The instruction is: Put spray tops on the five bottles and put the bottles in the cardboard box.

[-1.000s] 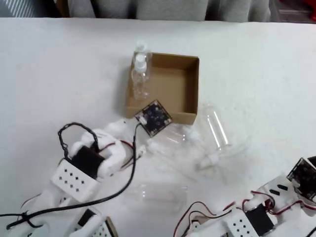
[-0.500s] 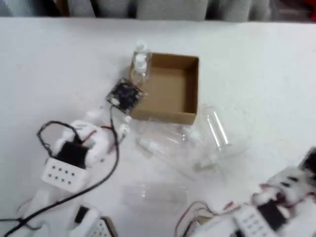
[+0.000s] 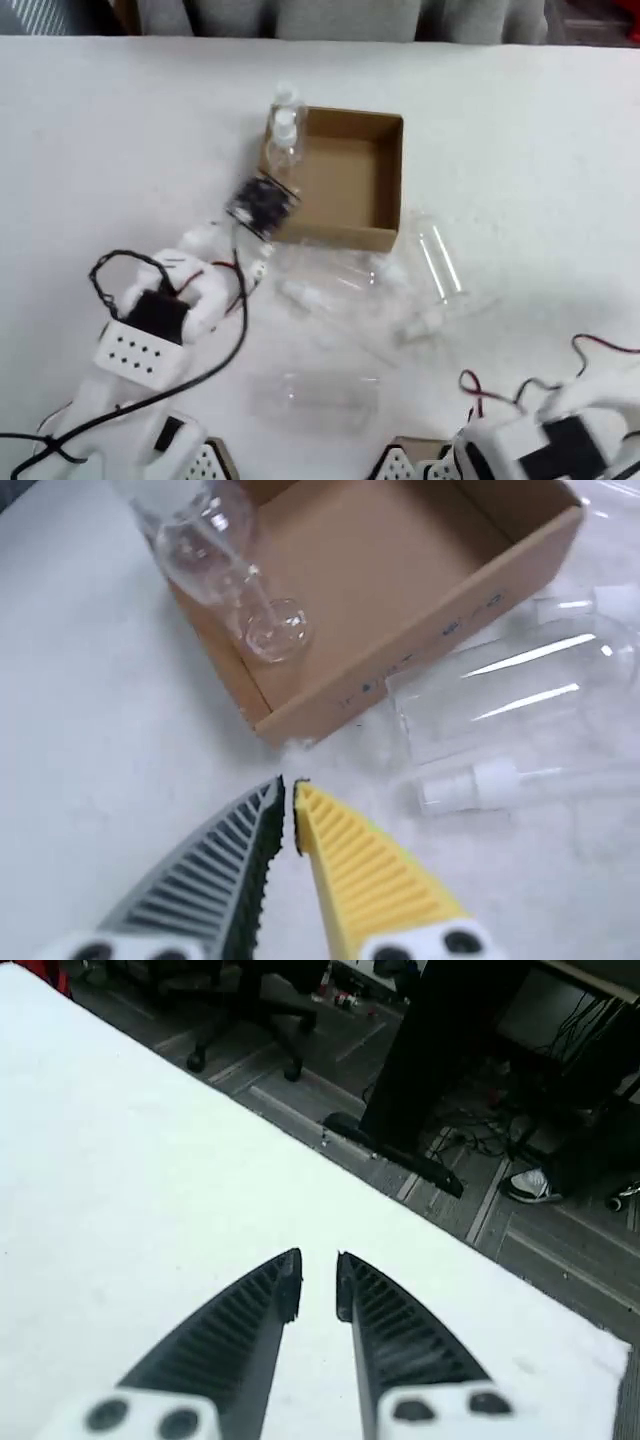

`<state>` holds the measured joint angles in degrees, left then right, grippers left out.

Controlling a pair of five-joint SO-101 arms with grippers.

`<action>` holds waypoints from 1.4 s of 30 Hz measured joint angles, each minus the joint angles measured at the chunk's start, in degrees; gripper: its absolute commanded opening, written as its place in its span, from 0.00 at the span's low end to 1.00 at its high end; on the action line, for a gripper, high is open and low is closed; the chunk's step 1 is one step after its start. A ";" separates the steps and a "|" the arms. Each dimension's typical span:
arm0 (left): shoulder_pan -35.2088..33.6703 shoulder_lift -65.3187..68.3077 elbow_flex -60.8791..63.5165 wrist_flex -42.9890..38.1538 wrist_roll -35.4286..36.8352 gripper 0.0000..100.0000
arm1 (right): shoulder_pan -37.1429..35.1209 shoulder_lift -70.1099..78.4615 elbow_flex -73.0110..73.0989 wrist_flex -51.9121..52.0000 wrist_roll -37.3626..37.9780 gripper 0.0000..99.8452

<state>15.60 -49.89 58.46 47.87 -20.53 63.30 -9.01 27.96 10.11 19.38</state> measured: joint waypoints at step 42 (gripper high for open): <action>26.02 68.40 -58.90 20.48 -33.85 0.28 | 0.88 25.32 -3.34 -19.16 3.43 0.04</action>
<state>41.63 18.51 -0.44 68.35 -54.37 64.18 16.31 24.62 -9.05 22.81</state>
